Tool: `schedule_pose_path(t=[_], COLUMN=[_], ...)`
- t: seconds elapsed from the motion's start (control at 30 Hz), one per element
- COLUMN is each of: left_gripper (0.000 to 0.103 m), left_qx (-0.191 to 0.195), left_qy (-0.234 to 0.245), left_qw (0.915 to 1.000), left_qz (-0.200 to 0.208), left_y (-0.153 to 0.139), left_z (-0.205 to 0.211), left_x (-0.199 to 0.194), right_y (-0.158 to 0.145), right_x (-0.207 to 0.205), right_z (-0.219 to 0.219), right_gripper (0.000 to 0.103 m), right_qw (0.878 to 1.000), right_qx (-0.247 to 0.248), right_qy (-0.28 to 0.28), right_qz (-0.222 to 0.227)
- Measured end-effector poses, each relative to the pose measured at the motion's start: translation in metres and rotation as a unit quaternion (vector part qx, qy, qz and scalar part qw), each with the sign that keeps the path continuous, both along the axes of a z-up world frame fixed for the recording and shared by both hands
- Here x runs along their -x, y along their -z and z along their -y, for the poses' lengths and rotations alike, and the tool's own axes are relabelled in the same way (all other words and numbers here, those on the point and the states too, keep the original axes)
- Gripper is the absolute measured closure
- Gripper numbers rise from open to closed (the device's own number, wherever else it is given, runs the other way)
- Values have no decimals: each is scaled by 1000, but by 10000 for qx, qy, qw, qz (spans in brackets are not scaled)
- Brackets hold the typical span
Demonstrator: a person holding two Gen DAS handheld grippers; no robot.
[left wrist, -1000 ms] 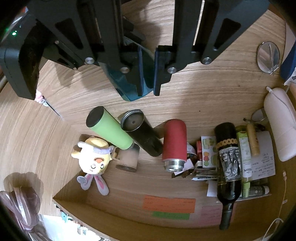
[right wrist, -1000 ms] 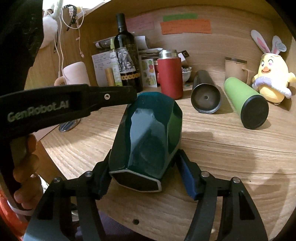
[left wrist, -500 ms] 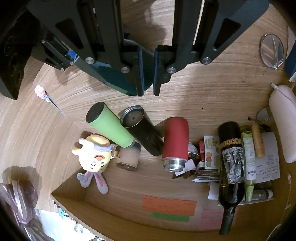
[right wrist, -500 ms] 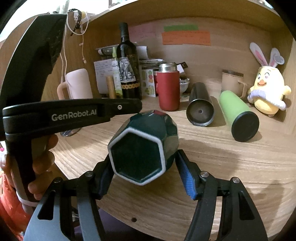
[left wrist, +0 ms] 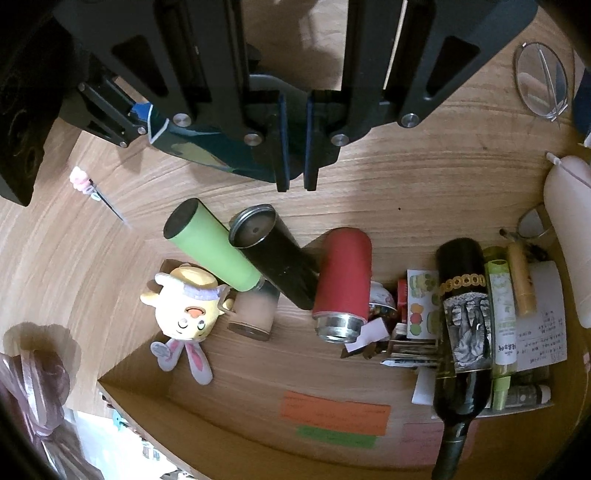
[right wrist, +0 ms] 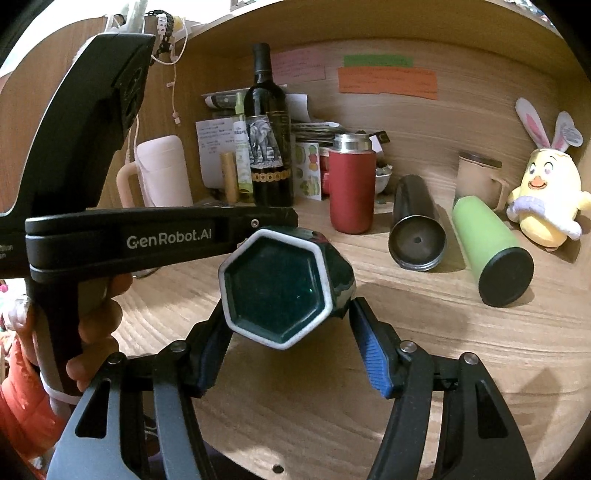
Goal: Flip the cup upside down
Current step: 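Lower the teal cup onto the desk with the left gripper while the right gripper steadies its side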
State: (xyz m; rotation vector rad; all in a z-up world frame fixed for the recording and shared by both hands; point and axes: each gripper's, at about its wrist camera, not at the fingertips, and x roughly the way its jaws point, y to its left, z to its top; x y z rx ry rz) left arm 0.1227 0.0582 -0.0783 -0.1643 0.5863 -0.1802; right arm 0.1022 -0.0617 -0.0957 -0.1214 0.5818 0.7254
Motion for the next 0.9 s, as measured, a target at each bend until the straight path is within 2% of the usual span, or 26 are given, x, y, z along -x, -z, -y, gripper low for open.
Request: schedule_pose_path(t=[0.23, 0.4, 0.5, 0.6, 0.8, 0.9], left_gripper=[97, 97, 97, 99, 100, 99], left_qx=[292, 352, 324, 190, 222, 112], left_qy=[122, 203, 176, 137, 65, -69], left_qw=[9993, 9986, 9984, 9987, 9984, 9989], left_qz=[-199, -334, -428, -450, -509, -446], left_y=[3, 7, 10, 10, 11, 9], left_z=[-16, -22, -24, -22, -26, -25], left_x=[-14, -24, -30, -31, -32, -26], right_y=[-3, -3, -4, -3, -3, -3], right_x=[-10, -16, -21, -25, -30, -31], right_z=[-7, -8, -10, -12, -12, -12], right_gripper=[43, 45, 46, 51, 51, 51], right_qw=[10000, 10000, 10000, 10000, 10000, 9999], right_qx=[45, 4, 19, 54, 16, 9], right_qy=[-16, 1, 12, 25, -39, -69], right_qz=[10, 9, 35, 60, -5, -76])
